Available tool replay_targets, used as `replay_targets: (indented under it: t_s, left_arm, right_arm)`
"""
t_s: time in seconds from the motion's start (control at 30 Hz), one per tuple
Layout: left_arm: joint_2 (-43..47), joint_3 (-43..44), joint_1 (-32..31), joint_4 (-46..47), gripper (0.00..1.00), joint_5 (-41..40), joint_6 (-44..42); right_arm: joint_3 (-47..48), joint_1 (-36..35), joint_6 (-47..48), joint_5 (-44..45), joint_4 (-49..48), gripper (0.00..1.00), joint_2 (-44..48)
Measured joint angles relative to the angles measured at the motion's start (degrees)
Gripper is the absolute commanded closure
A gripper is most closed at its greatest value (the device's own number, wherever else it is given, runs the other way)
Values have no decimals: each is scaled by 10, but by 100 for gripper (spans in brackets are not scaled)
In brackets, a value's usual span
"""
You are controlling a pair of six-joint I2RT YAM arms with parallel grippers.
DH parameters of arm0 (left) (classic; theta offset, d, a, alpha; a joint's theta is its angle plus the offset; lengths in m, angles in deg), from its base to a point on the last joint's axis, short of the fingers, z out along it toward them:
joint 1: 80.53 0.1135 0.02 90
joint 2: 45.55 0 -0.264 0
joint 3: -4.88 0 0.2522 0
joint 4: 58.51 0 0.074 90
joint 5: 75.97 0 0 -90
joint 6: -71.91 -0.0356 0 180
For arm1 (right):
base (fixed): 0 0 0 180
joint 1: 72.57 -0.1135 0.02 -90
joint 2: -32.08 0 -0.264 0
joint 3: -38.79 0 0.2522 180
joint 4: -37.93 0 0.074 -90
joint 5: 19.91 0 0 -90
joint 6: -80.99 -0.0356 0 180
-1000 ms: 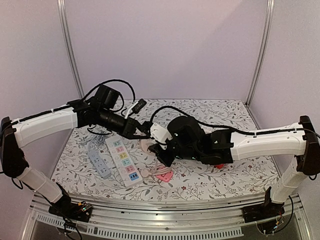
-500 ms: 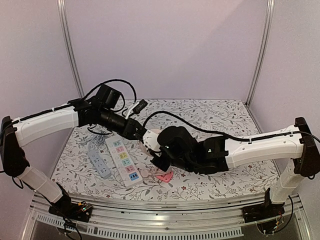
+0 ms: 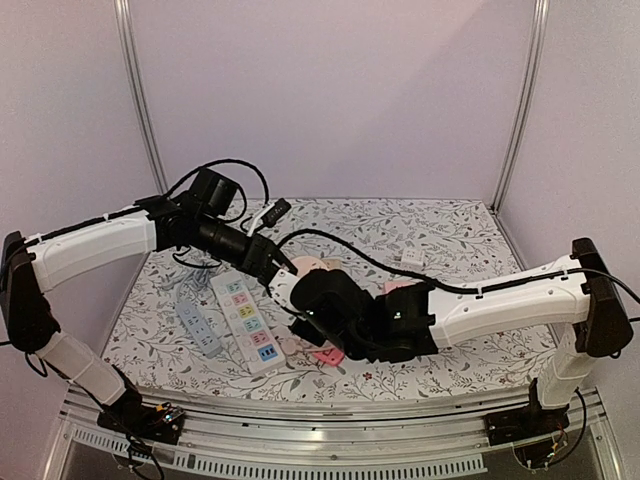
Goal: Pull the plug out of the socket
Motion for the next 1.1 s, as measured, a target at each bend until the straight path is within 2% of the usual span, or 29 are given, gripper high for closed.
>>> replay_targets:
  t_s: [0.13, 0.37, 0.57, 0.8, 1.1]
  left_arm:
    - [0, 0, 0, 0, 100, 2, -2]
    - [-3, 7, -5, 15, 100, 3, -2]
    - [-3, 9, -5, 13, 100, 3, -3]
    - [-3, 9, -4, 12, 100, 2, -2]
    - [-7, 10, 16, -4, 100, 16, 2]
  right_arm:
    - [-9, 10, -21, -24, -5, 100, 10]
    - [-56, 51, -80, -151, -31, 100, 64]
    - [-57, 61, -100, -179, -28, 100, 68]
    - [-56, 55, -96, -167, -25, 100, 68]
    - [6, 13, -46, -52, 19, 100, 16]
